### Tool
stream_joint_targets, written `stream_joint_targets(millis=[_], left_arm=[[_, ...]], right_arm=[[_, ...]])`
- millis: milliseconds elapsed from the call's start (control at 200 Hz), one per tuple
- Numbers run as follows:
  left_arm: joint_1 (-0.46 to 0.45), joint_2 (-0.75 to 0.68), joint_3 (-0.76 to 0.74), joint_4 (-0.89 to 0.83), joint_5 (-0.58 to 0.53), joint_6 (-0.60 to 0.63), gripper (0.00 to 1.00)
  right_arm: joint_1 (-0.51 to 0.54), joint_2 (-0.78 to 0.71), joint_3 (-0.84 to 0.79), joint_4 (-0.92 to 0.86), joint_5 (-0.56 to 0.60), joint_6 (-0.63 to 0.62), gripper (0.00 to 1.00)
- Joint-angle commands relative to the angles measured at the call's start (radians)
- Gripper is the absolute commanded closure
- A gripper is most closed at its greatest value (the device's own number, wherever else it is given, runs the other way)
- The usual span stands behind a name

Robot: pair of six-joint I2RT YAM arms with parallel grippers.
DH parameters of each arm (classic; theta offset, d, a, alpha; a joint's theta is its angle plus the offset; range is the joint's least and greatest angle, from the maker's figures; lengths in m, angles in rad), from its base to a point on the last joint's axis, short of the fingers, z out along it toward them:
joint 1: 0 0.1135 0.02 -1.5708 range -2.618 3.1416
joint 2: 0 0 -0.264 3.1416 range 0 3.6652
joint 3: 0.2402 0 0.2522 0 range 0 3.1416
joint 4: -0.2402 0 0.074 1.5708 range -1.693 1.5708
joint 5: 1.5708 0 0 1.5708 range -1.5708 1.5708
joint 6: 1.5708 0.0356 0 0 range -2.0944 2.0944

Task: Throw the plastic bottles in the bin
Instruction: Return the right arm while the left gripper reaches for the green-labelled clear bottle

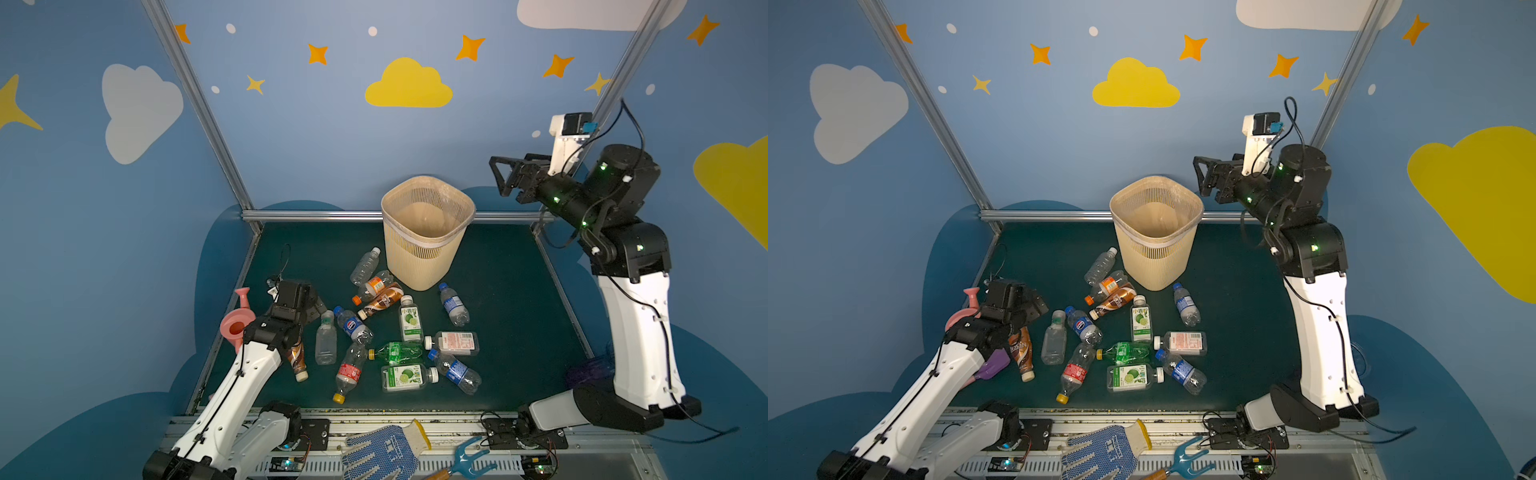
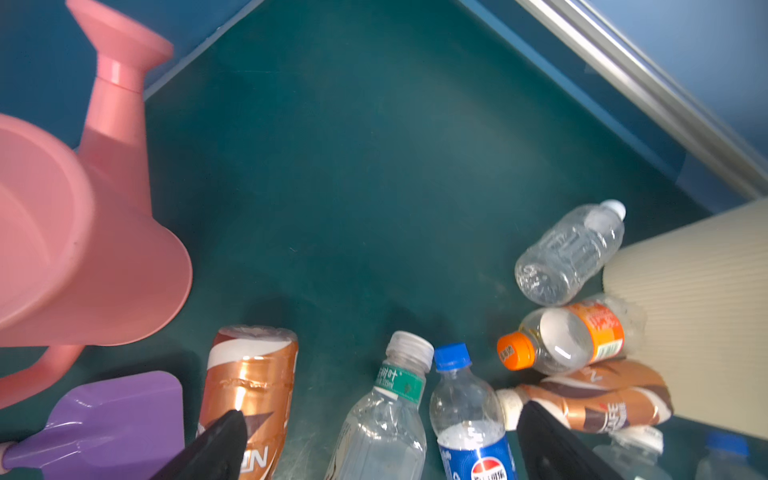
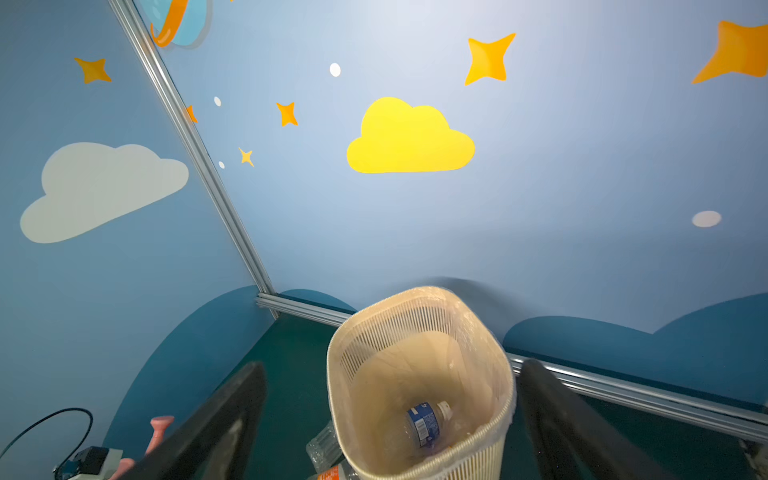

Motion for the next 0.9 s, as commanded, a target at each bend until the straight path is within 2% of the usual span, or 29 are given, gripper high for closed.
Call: stream_joint_targets(millis=[0,130,245,380,621,896], left_arm=[[-0.074,0.025,0.011,-0.1,-0.084,0.004,0.0],[-0.168,0.082,-0.004,-0.143,-0.104,-0.034,0.01],[-0.194,0.13,-0.033,-0.143,-0.039,-0.053,0.04],[-0.218,0.171,-0.048,-0.171,-0.016,-0.064,0.09],[-0.219,0.232,-0.047,-0.135,0.025,-0.048,0.14],[-0.218,0.466,0.064,-0.21,0.041,0.002,0.17]], right_arm=[[-0.046,0.009,-0.201,0.036,0.004,0.038,0.04],[-0.122,-0.1,-0.491,0.122,-0.035,0.116,0.04],[-0.181,-0.192,-0.718,0.157,-0.05,0.161,0.04],[-0.23,-0.273,-0.891,0.156,-0.057,0.177,0.03],[-0.289,-0.343,-1.081,0.167,-0.07,0.209,0.03],[-0.315,-0.354,-1.157,0.167,-0.072,0.221,0.03]])
